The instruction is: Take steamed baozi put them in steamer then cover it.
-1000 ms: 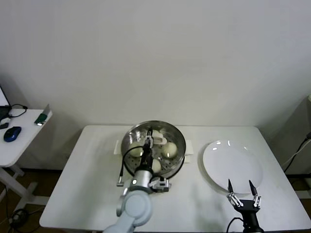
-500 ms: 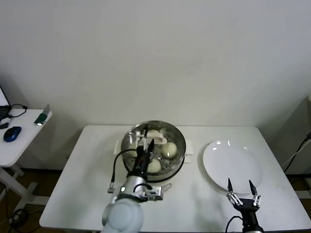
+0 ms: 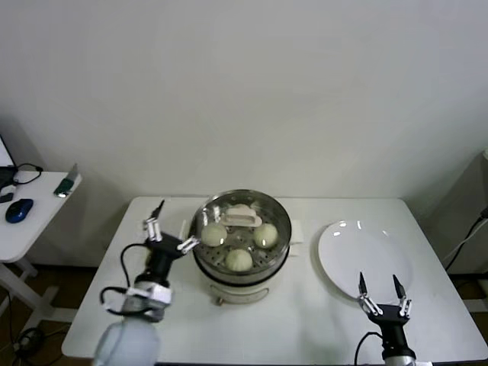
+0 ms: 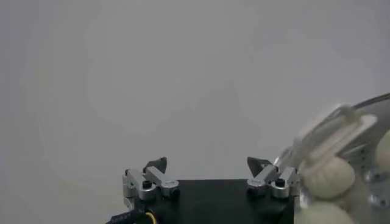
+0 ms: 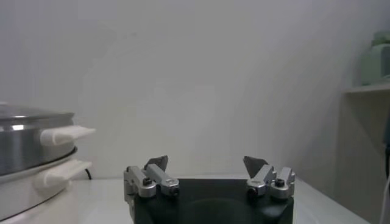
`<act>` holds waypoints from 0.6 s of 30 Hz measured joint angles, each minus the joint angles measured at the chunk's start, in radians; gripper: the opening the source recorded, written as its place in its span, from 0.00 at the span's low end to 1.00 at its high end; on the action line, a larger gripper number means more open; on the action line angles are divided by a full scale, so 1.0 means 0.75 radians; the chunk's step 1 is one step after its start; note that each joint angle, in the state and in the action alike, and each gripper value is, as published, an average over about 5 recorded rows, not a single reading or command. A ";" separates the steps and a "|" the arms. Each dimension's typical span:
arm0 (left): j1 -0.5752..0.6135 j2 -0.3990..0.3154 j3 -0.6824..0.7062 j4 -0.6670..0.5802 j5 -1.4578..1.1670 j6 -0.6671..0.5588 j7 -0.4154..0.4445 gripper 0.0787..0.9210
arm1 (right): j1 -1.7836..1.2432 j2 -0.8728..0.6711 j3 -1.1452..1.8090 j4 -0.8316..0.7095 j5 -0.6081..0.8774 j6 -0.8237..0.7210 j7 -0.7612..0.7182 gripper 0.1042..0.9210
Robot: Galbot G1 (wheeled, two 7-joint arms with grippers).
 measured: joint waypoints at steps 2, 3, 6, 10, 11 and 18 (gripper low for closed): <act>0.052 0.024 -0.067 0.024 -0.171 -0.055 -0.007 0.88 | 0.003 -0.003 0.000 -0.002 -0.005 0.004 -0.002 0.88; 0.078 0.034 -0.094 0.036 -0.249 -0.082 -0.009 0.88 | 0.005 -0.005 -0.001 -0.003 -0.008 0.006 -0.003 0.88; 0.149 0.052 -0.160 0.078 -0.458 -0.159 -0.012 0.88 | 0.009 -0.010 -0.004 -0.010 -0.012 0.010 -0.008 0.88; 0.210 0.058 -0.206 0.146 -0.658 -0.270 -0.008 0.88 | 0.015 -0.015 -0.006 -0.021 -0.014 0.013 -0.011 0.88; 0.221 0.057 -0.211 0.164 -0.696 -0.297 -0.006 0.88 | 0.016 -0.016 -0.007 -0.024 -0.013 0.014 -0.012 0.88; 0.268 0.044 -0.220 0.288 -0.873 -0.455 0.010 0.88 | 0.018 -0.026 -0.011 -0.044 0.002 0.014 -0.020 0.88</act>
